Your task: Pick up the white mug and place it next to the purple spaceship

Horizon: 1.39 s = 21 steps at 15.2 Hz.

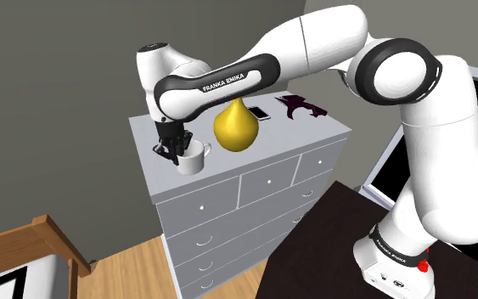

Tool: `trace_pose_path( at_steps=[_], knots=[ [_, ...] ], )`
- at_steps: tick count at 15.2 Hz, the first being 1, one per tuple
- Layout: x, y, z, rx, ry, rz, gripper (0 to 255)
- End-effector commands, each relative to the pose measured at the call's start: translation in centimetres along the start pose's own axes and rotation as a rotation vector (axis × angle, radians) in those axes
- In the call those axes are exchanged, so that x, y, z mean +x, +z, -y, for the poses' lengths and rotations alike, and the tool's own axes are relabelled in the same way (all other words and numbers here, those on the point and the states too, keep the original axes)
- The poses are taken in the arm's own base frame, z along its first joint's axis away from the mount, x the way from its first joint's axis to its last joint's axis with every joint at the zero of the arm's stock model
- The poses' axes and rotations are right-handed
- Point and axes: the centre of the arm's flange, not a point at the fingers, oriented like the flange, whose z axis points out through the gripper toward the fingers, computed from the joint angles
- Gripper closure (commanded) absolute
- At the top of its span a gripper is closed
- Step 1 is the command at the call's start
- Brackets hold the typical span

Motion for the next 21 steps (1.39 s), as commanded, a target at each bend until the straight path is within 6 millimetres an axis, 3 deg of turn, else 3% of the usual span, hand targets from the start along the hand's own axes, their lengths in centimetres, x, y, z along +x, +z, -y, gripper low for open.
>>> trace_pose_path(
  at_steps=[1,21],
  knots=[
    [0.0,-1.0,-0.2,0.000,0.000,0.000,255],
    [-0.3,-11.6,-0.7,0.000,0.000,0.000,255]
  ],
)
